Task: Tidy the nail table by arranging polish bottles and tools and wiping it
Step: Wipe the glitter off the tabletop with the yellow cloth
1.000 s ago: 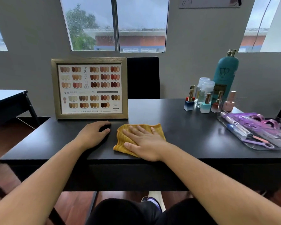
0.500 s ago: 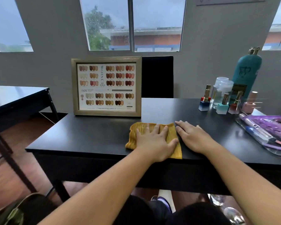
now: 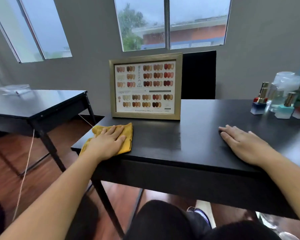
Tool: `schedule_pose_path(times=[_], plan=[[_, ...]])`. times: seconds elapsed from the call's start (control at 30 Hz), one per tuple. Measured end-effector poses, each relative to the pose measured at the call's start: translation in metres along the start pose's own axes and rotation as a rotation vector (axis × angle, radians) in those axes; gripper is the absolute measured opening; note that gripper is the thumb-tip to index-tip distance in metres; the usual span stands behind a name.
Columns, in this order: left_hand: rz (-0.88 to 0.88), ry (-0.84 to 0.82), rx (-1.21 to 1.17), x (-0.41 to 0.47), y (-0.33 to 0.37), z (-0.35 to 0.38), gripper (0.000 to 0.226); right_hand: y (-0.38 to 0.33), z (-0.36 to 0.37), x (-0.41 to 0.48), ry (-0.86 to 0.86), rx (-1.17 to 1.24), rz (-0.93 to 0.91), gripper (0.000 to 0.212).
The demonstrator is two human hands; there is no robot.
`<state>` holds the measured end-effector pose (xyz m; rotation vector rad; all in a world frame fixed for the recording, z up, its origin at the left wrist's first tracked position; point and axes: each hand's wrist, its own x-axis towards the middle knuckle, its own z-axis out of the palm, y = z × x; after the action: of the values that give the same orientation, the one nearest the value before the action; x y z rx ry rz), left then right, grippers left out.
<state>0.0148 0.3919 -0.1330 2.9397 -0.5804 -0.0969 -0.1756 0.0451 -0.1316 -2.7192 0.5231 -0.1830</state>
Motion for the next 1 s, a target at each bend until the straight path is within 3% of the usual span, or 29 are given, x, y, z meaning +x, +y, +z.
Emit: schedule_pose_path(times=[0.13, 0.27, 0.47, 0.63, 0.87, 1.0], plan=[[-0.035, -0.002, -0.026, 0.019, 0.003, -0.004, 0.053, -0.001, 0.002, 0.001, -0.01, -0.045, 0.006, 0.049], [-0.023, 0.037, -0.001, 0.023, 0.042, 0.003, 0.068, -0.001, 0.003, 0.002, -0.009, -0.044, 0.006, 0.049], [0.233, 0.05, 0.024, -0.007, 0.104, 0.018, 0.065, 0.0, 0.001, 0.002, -0.029, -0.034, 0.008, 0.049], [0.387, 0.081, -0.09, -0.027, 0.072, 0.018, 0.05, 0.001, 0.0, 0.001, -0.038, -0.025, -0.001, 0.049], [-0.026, 0.12, -0.126, -0.006, -0.036, -0.017, 0.046, 0.002, 0.002, 0.004, -0.033, -0.024, -0.003, 0.05], [-0.142, 0.061, -0.038, 0.019, -0.029, -0.021, 0.048, 0.002, 0.003, 0.005, -0.032, -0.044, 0.01, 0.051]])
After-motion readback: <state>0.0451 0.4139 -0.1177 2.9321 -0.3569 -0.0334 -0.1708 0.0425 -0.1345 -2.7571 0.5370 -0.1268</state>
